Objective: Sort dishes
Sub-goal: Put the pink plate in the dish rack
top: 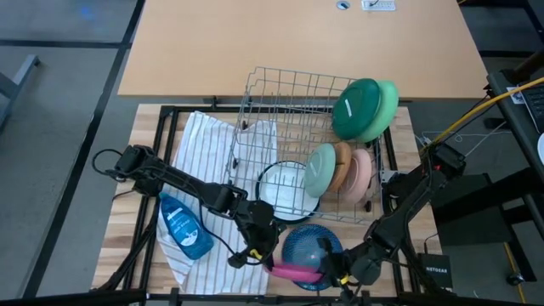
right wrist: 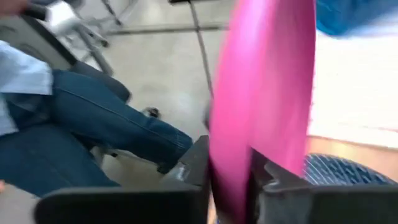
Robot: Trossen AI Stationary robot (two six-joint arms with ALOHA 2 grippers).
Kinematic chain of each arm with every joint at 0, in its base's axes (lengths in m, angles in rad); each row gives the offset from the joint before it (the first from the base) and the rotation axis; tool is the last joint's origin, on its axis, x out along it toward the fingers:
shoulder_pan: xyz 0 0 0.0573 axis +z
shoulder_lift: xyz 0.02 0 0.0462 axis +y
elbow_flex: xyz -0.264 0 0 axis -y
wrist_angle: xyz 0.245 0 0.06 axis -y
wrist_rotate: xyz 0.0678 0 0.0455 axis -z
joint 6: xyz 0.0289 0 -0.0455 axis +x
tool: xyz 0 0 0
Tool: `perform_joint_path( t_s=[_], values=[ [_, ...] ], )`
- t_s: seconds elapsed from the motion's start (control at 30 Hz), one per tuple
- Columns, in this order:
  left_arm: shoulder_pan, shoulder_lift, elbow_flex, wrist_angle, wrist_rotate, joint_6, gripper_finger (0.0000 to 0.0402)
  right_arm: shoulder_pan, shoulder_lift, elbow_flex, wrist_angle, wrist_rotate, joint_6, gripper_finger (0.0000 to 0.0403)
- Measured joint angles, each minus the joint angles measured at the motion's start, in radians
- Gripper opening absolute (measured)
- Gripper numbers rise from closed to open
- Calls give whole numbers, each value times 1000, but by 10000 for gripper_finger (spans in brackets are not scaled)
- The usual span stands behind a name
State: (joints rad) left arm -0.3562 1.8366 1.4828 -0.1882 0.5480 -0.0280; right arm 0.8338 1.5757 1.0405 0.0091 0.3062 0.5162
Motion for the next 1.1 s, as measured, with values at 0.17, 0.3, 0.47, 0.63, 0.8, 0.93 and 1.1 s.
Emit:
perform_joint_path(
  t_s=[0.17,0.3,0.47,0.63,0.8,0.93,1.1],
  values=[
    [13,-1,0,18,11,10,32,1,1,0,107,-31,-2,28],
    [22,-19,1,27,6,65,68,-3,1,-1,147,-3,18,32],
    [33,-85,1,19,-30,147,123,-7,1,0,168,48,60,37],
    [46,-174,2,4,-73,212,159,-6,1,0,227,110,65,28],
    [41,-265,2,-63,-175,354,162,-7,0,0,335,241,65,33],
    [5,-332,3,-114,-327,429,154,-7,0,0,414,429,56,33],
    [-86,-376,3,-187,-557,527,146,-20,0,0,459,621,52,33]
  ],
)
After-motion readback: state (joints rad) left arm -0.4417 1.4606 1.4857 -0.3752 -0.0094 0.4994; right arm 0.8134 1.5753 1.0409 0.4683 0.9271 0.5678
